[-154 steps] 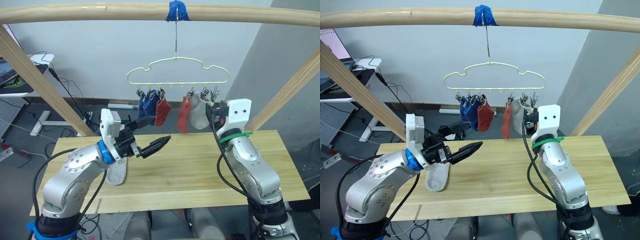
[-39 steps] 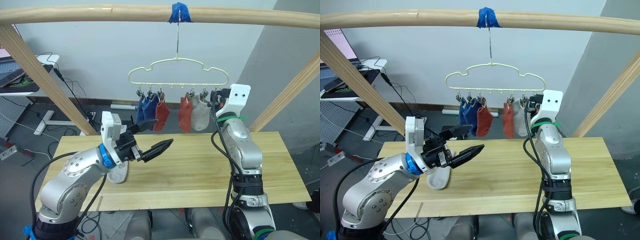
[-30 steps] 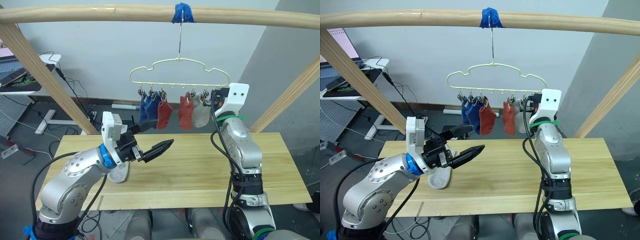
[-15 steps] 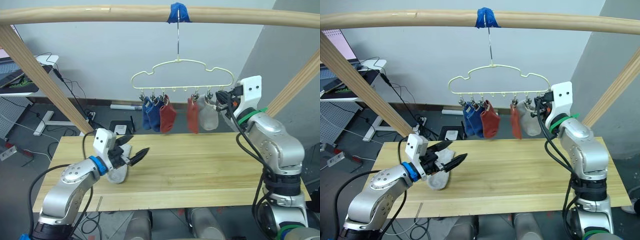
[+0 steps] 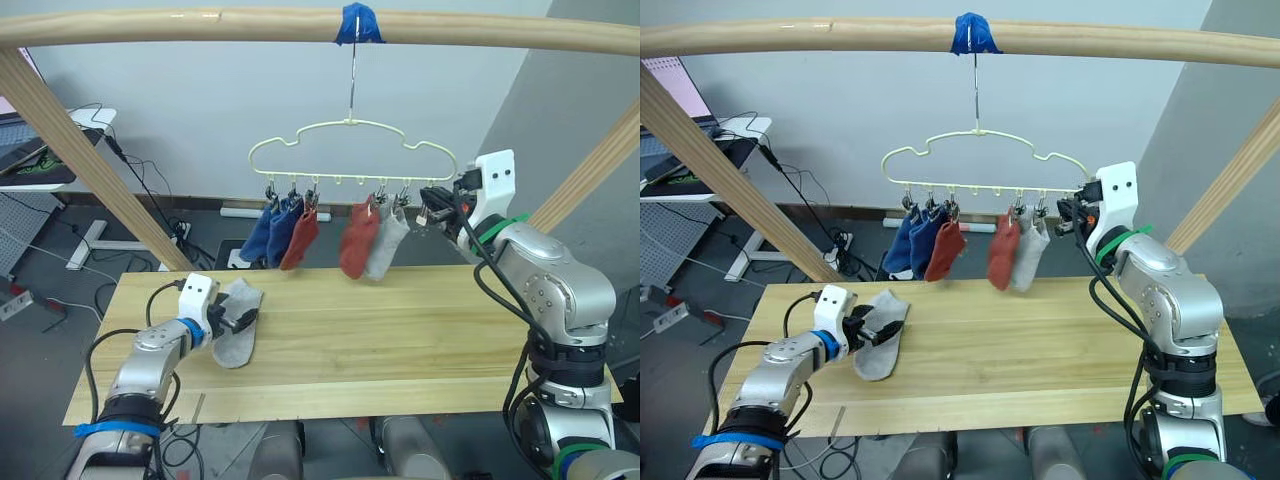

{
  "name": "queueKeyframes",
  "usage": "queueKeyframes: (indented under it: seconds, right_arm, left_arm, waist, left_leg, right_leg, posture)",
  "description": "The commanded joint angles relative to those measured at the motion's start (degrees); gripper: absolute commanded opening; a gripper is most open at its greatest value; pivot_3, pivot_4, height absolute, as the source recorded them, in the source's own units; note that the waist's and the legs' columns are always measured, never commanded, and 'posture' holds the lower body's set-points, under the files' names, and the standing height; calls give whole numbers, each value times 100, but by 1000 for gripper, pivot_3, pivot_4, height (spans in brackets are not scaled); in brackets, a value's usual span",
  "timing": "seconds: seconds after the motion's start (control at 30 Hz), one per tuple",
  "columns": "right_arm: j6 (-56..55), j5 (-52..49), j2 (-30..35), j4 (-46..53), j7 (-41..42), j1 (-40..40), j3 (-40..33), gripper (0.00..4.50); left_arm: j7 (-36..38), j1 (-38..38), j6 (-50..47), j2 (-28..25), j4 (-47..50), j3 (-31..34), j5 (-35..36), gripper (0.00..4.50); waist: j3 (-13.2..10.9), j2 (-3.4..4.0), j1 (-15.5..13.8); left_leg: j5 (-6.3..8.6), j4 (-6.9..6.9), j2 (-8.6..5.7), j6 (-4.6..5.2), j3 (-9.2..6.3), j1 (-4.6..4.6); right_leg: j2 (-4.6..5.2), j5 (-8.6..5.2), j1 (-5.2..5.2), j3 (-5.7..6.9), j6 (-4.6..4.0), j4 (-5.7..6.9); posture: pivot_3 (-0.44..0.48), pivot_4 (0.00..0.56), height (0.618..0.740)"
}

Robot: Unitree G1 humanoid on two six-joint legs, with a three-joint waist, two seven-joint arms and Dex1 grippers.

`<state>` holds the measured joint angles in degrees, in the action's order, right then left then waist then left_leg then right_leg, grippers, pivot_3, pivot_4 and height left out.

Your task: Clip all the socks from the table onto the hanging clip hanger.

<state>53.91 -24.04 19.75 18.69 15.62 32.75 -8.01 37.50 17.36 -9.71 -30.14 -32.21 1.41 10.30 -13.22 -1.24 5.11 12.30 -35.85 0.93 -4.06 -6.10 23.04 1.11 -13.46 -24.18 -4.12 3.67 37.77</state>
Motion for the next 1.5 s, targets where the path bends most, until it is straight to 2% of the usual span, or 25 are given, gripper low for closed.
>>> queueKeyframes:
  seconds: [0.03, 0.3, 0.43, 0.57, 0.9, 0.97, 1.0, 1.13, 1.2, 1.33, 1.4, 1.5]
  right_arm:
    - [1, -76, 8, 220, -81, 108, -126, 6]
    - [62, -115, 8, 318, -160, 85, -144, 6]
    - [67, -131, -14, 358, -208, 58, -154, 6]
    - [76, -149, -41, 378, -244, 46, -160, 0]
    - [-14, -124, -40, 256, -234, 88, -140, 0]
    - [-19, -116, -35, 239, -236, 85, -142, 0]
    - [-21, -116, -35, 235, -237, 83, -145, 0]
    - [-12, -124, -41, 232, -246, 82, -157, 0]
    - [46, -165, -45, 245, -243, 77, -183, 0]
    - [443, -454, 232, 252, 10, 136, -346, 0]
    - [850, -733, 327, 207, 71, 266, -535, 0]
    - [1469, -1095, 240, 202, -42, 415, -842, 0]
  left_arm:
    - [65, 285, 350, 45, -427, 70, -96, 4500]
    - [-269, 696, 1170, -28, -1625, -373, -1010, 4500]
    - [-138, 699, 1296, -10, -1734, -324, -977, 4500]
    - [-5, 624, 1343, 12, -1688, -320, -935, 3704]
    - [366, 315, 1341, 50, -1102, -302, -815, 748]
    - [396, 256, 1321, 52, -1010, -290, -794, 286]
    - [466, 185, 1312, 71, -834, -290, -740, 30]
    - [635, 0, 1271, 115, -345, -291, -619, 9]
    - [970, -276, 1162, 161, 535, -344, -349, 9]
    - [1809, -917, 1368, -138, 2958, -769, -35, 9]
    - [1921, -929, 1494, -112, 3658, -856, 96, 9]
    - [1848, -822, 1694, 32, 4086, -965, 74, 9]
  waist:
    - [0, 0, 2]
    - [1, 0, 45]
    - [2, 0, 83]
    - [2, 0, 116]
    - [3, 0, 146]
    - [3, 0, 146]
    - [2, 0, 146]
    - [2, 0, 146]
    - [2, -1, 147]
    - [1, -1, 126]
    - [0, 0, 101]
    - [0, 1, 121]
  left_leg:
    - [0, -1, 0, 0, 0, 0]
    - [0, -2, 0, 0, 0, -3]
    - [0, -3, -1, 0, 0, -6]
    - [0, -4, 0, 0, 0, -6]
    - [0, -3, 0, 0, -1, -6]
    - [0, -4, 0, 0, -1, -6]
    - [0, -4, 0, 0, 0, -6]
    - [0, -2, 0, 0, 0, -5]
    - [0, -2, 0, 0, -1, -4]
    - [0, 3, 1, -1, 2, 1]
    - [0, 4, -1, -1, 2, 1]
    - [0, 1, 0, 0, 4, -4]
  right_leg:
    - [0, 0, 0, 0, 0, 1]
    - [0, 1, 2, -1, 3, 3]
    - [0, 2, 4, -2, 4, 7]
    - [0, 2, 4, -1, 4, 9]
    - [0, 2, 4, -1, 4, 11]
    - [0, 2, 4, -2, 4, 10]
    - [0, 2, 4, -2, 4, 10]
    - [0, 2, 3, -2, 4, 9]
    - [0, 2, 2, -2, 4, 9]
    - [4, 1, 0, -4, 2, 0]
    - [7, 1, 2, -4, 2, -4]
    - [5, 1, 5, -5, 2, -3]
  posture:
    - [-120, 194, 740]
    - [-140, 181, 740]
    - [-140, 176, 740]
    - [-139, 173, 740]
    - [-129, 169, 740]
    - [-130, 171, 740]
    - [-129, 172, 740]
    - [-129, 173, 740]
    - [-130, 176, 740]
    - [-135, 182, 740]
    - [-137, 183, 740]
    - [-142, 183, 740]
